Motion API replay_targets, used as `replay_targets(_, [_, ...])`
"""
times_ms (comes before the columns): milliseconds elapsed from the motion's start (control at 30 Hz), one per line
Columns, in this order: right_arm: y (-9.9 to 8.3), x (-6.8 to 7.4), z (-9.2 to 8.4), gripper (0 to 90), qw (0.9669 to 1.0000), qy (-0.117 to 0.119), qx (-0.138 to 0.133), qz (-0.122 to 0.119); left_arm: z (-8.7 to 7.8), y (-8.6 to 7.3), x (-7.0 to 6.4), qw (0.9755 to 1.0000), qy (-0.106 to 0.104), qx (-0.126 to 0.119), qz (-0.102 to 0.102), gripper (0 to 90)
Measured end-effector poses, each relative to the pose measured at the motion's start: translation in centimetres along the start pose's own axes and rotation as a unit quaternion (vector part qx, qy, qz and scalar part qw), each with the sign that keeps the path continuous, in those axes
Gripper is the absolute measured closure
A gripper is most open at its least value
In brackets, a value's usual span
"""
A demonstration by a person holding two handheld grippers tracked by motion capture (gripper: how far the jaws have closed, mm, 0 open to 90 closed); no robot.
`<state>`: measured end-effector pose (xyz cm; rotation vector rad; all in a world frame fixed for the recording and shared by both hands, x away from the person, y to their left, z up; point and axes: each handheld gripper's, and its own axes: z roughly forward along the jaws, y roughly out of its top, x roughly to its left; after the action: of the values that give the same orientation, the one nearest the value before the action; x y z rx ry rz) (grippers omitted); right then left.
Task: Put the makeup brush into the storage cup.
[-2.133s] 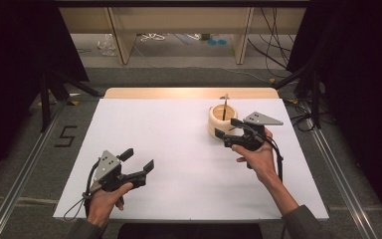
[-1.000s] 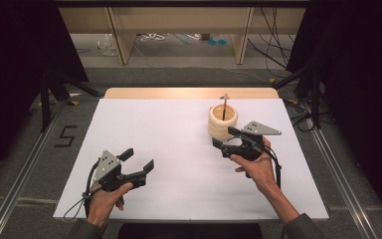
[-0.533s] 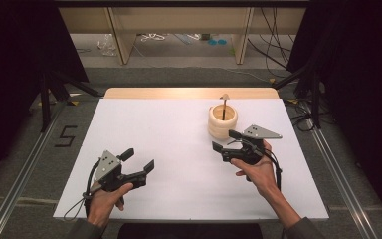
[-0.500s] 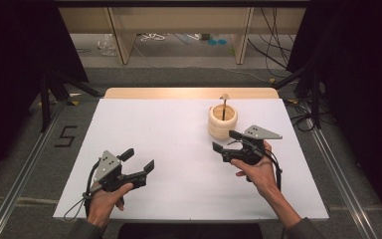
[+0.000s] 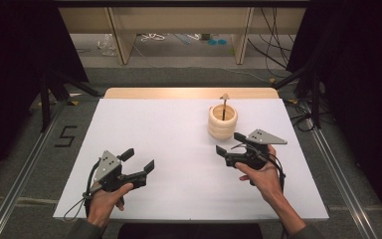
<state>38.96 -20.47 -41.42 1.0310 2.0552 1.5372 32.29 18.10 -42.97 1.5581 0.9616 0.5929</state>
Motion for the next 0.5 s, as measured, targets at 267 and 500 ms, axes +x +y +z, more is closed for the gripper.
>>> replay_targets(267, [-0.8, 0.3, -0.8, 16.0, 0.9999, -0.002, 0.011, -0.004, 0.0, 0.0, 0.0, 1.0000, -0.001, 0.000, 0.000, 16.7])
replay_targets(500, [-1.5, 0.7, -1.3, 16.1, 0.9999, 0.000, 0.012, -0.010, 0.0, 0.0, -0.1, 1.0000, -0.002, 0.000, 0.001, 16.7])
